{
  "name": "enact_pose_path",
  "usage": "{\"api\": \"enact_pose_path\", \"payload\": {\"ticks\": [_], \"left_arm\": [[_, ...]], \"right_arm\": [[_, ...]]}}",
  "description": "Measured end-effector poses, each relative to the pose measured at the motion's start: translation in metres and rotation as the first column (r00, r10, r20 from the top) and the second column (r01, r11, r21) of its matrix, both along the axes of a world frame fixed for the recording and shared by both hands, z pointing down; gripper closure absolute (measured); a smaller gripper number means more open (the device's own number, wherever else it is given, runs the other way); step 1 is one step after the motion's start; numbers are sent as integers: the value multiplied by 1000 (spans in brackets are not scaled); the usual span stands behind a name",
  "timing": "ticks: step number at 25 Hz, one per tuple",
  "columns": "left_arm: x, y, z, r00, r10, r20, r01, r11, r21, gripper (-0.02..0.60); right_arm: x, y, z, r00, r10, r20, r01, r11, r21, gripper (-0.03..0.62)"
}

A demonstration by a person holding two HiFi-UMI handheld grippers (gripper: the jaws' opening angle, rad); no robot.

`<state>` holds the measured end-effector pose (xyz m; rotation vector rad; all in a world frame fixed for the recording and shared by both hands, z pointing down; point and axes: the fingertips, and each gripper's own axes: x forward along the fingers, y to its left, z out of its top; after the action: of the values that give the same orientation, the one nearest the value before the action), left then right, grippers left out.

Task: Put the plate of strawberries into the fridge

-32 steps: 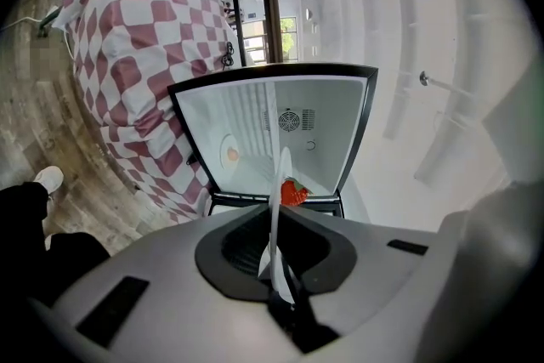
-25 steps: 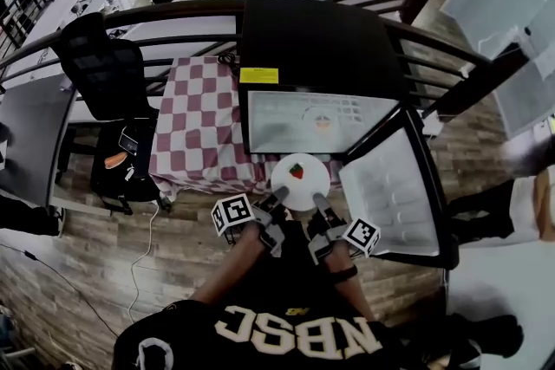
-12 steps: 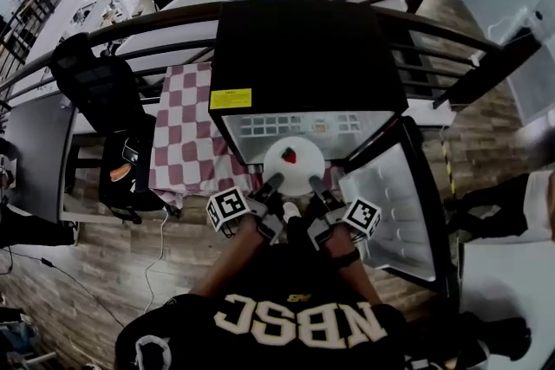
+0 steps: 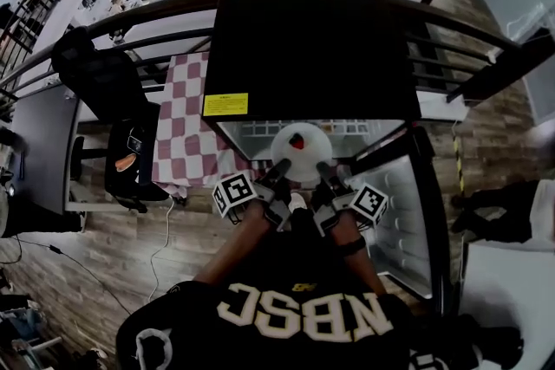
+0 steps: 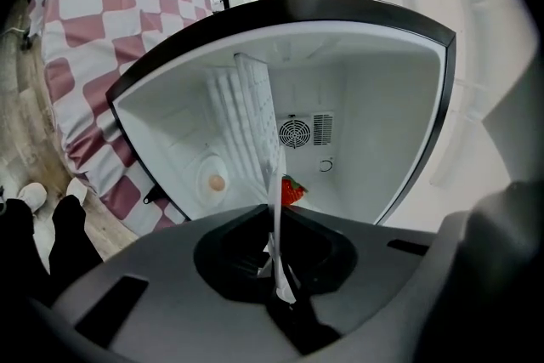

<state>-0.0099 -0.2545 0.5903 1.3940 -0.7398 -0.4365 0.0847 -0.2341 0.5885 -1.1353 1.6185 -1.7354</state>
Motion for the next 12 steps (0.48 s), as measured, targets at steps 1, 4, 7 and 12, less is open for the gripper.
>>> {"api": "enact_pose_path", "payload": {"ticks": [1, 4, 7, 12], "left_arm": [[1, -3, 1, 1000, -2, 2, 2, 1000, -3, 546], [3, -10, 5, 1000, -10, 0, 10, 1000, -8, 546], [6, -17, 11, 1000, -17, -4, 16, 1000, -24, 548], [9, -29, 16, 999, -38, -14, 37, 999, -34, 548]], "right_arm": [[0, -3, 1, 1000, -1, 3, 1, 1000, -4, 557], [3, -11, 3, 1000, -4, 4, 4, 1000, -9, 557], [6, -19, 6, 1000, -8, -2, 8, 1000, -17, 557], [8, -32, 7, 1000, -24, -1, 24, 1000, -20, 557]]}}
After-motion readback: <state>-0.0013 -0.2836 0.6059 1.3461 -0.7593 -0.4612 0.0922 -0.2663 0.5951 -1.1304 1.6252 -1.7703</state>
